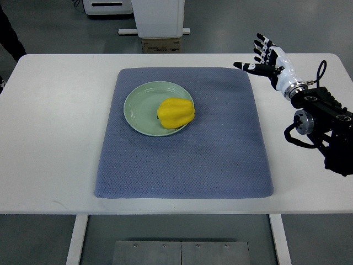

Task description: Place yellow pepper on plate with right hand

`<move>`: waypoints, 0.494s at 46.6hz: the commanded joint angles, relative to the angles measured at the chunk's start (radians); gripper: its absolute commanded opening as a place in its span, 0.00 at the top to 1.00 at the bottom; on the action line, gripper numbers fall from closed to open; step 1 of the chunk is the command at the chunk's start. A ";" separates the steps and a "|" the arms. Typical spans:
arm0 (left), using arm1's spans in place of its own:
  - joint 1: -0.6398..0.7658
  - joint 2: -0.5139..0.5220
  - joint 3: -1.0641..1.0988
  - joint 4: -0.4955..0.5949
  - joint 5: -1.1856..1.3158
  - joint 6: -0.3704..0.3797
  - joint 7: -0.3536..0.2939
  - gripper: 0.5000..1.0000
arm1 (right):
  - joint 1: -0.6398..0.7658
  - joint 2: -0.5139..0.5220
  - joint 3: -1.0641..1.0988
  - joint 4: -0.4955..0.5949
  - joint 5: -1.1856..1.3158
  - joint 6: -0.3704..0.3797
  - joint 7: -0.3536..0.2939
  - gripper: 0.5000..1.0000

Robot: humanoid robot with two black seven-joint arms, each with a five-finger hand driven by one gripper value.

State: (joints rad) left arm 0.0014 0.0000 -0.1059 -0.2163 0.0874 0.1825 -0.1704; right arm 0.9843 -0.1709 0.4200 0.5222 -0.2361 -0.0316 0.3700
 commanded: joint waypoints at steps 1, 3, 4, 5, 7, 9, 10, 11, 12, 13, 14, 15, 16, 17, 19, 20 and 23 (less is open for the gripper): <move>0.000 0.000 0.000 -0.002 0.000 0.000 0.000 0.00 | -0.026 0.010 0.074 -0.001 0.000 -0.042 -0.002 0.00; 0.000 0.000 0.000 0.000 0.000 0.000 0.000 0.00 | -0.029 0.019 0.095 -0.005 0.000 -0.069 0.001 0.00; 0.000 0.000 0.000 0.000 0.000 0.000 0.000 0.00 | -0.030 0.022 0.103 -0.007 0.000 -0.080 0.003 0.00; 0.000 0.000 0.000 -0.002 0.000 0.000 0.000 0.00 | -0.030 0.025 0.108 -0.008 0.000 -0.089 0.004 0.00; 0.000 0.000 0.000 0.000 0.000 0.000 0.000 0.00 | -0.032 0.030 0.114 -0.014 0.000 -0.096 0.004 0.00; 0.000 0.000 0.000 0.000 0.000 0.000 0.000 0.00 | -0.038 0.033 0.114 -0.022 0.000 -0.096 0.003 0.00; 0.000 0.000 0.000 0.000 0.000 0.000 0.000 0.00 | -0.042 0.036 0.115 -0.025 0.000 -0.096 0.003 0.00; 0.000 0.000 0.000 0.000 0.000 0.002 0.000 0.00 | -0.045 0.039 0.120 -0.028 0.000 -0.096 0.003 0.00; 0.000 0.000 0.000 0.000 0.000 0.000 0.000 0.00 | -0.050 0.044 0.126 -0.028 0.000 -0.096 0.003 0.00; 0.000 0.000 0.000 0.000 0.000 0.000 0.000 0.00 | -0.052 0.047 0.134 -0.028 0.000 -0.096 0.001 0.00; 0.000 0.000 0.000 -0.002 0.000 0.000 0.000 0.00 | -0.055 0.053 0.143 -0.030 0.000 -0.096 0.003 0.00; 0.000 0.000 0.000 0.000 0.000 0.002 0.000 0.00 | -0.059 0.059 0.152 -0.028 0.000 -0.096 0.003 0.00; 0.000 0.000 0.000 0.000 0.000 0.000 0.000 0.00 | -0.065 0.064 0.161 -0.028 0.000 -0.096 0.003 0.00; 0.000 0.000 0.000 0.000 0.000 0.000 0.000 0.00 | -0.070 0.068 0.169 -0.030 0.000 -0.096 0.003 0.00; 0.000 0.000 0.000 0.000 0.000 0.000 0.000 0.00 | -0.075 0.079 0.184 -0.028 0.000 -0.096 0.003 0.00; 0.000 0.000 0.000 -0.002 0.000 0.000 0.000 0.00 | -0.076 0.082 0.192 -0.030 0.000 -0.096 0.003 0.00; 0.000 0.000 0.000 0.000 0.000 0.000 0.000 0.00 | -0.078 0.091 0.215 -0.030 0.000 -0.096 0.001 0.00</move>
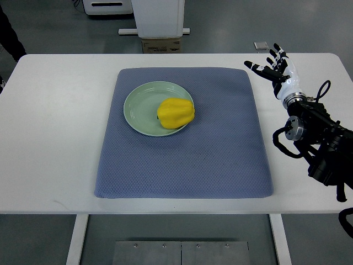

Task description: Place yellow pepper on plate with right hand

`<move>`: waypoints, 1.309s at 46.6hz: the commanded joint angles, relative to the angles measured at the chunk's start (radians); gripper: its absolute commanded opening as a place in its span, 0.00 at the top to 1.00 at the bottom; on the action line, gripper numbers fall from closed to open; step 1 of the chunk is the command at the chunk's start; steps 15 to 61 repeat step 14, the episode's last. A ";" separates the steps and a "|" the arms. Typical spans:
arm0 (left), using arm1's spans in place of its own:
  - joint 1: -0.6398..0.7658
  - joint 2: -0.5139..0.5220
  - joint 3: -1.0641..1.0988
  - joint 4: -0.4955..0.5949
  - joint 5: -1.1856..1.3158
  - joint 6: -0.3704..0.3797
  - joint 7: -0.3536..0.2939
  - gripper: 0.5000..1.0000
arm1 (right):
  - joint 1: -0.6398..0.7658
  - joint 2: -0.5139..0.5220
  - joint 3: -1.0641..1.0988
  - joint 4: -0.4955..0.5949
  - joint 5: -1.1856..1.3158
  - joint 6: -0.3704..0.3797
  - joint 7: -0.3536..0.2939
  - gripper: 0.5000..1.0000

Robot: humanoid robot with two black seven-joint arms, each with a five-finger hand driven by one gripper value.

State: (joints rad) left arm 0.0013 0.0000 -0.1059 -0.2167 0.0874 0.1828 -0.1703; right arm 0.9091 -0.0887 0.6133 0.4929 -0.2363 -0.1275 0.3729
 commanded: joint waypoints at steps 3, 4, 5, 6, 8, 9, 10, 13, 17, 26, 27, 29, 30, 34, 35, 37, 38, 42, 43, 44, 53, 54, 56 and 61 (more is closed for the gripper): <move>0.000 0.000 0.000 0.000 0.000 0.000 0.000 0.00 | -0.009 0.011 0.040 -0.001 0.000 -0.001 -0.002 0.00; 0.000 0.000 0.000 0.000 0.000 0.000 0.000 0.00 | -0.010 0.011 0.048 -0.001 0.000 0.000 -0.002 0.00; 0.000 0.000 0.000 -0.001 0.000 0.000 0.000 0.00 | -0.010 0.011 0.054 -0.001 0.000 -0.001 -0.002 0.00; 0.000 0.000 0.000 0.000 0.000 0.000 0.000 0.00 | -0.012 0.011 0.060 -0.001 0.000 -0.001 -0.002 0.00; 0.000 0.000 0.000 0.000 0.000 0.000 0.000 0.00 | -0.012 0.012 0.068 -0.001 0.000 -0.001 -0.002 0.00; 0.000 0.000 0.000 0.000 0.000 0.000 0.000 0.00 | -0.012 0.015 0.071 -0.001 0.000 -0.001 -0.002 0.00; 0.000 0.000 0.000 -0.001 0.000 0.000 0.000 0.00 | -0.012 0.017 0.072 -0.001 0.000 -0.001 -0.002 0.00; 0.000 0.000 0.000 0.000 0.000 0.000 0.000 0.00 | -0.012 0.018 0.074 -0.001 0.000 -0.001 -0.002 0.00; 0.000 0.000 0.000 -0.001 0.000 0.000 0.000 0.00 | -0.013 0.018 0.075 -0.001 0.000 -0.001 -0.002 0.00; 0.000 0.000 0.000 -0.001 0.000 0.000 0.000 0.00 | -0.013 0.018 0.075 -0.001 0.000 -0.001 -0.002 0.00; 0.000 0.000 0.000 -0.001 0.000 0.000 0.000 0.00 | -0.013 0.018 0.075 -0.001 0.000 -0.001 -0.002 0.00; 0.000 0.000 0.000 -0.001 0.000 0.000 0.000 0.00 | -0.013 0.018 0.075 -0.001 0.000 -0.001 -0.002 0.00; 0.000 0.000 0.000 -0.001 0.000 0.000 0.000 0.00 | -0.013 0.018 0.075 -0.001 0.000 -0.001 -0.002 0.00; 0.000 0.000 0.000 -0.001 0.000 0.000 0.000 0.00 | -0.013 0.018 0.075 -0.001 0.000 -0.001 -0.002 0.00; 0.000 0.000 0.000 -0.001 0.000 0.000 0.000 0.00 | -0.013 0.018 0.075 -0.001 0.000 -0.001 -0.002 0.00; 0.000 0.000 0.000 -0.001 0.000 0.000 0.000 0.00 | -0.013 0.018 0.075 -0.001 0.000 -0.001 -0.002 0.00; 0.000 0.000 0.000 -0.001 0.000 0.000 0.000 0.00 | -0.013 0.018 0.075 -0.001 0.000 -0.001 -0.002 0.00; 0.000 0.000 0.000 -0.001 0.000 0.000 0.000 0.00 | -0.013 0.018 0.075 -0.001 0.000 -0.001 -0.002 0.00; 0.000 0.000 0.000 -0.001 0.000 0.000 0.000 0.00 | -0.013 0.018 0.075 -0.001 0.000 -0.001 -0.002 0.00; 0.000 0.000 0.000 -0.001 0.000 0.000 0.000 0.00 | -0.013 0.018 0.075 -0.001 0.000 -0.001 -0.002 0.00; 0.000 0.000 0.000 -0.001 0.000 0.000 0.000 0.00 | -0.013 0.018 0.075 -0.001 0.000 -0.001 -0.002 0.00; 0.000 0.000 0.000 -0.001 0.000 0.000 0.000 0.00 | -0.013 0.018 0.075 -0.001 0.000 -0.001 -0.002 0.00; 0.000 0.000 0.000 -0.001 0.000 0.000 0.000 0.00 | -0.013 0.018 0.075 -0.001 0.000 -0.001 -0.002 0.00; 0.000 0.000 0.000 -0.001 0.000 0.000 0.000 0.00 | -0.013 0.018 0.075 -0.001 0.000 -0.001 -0.002 0.00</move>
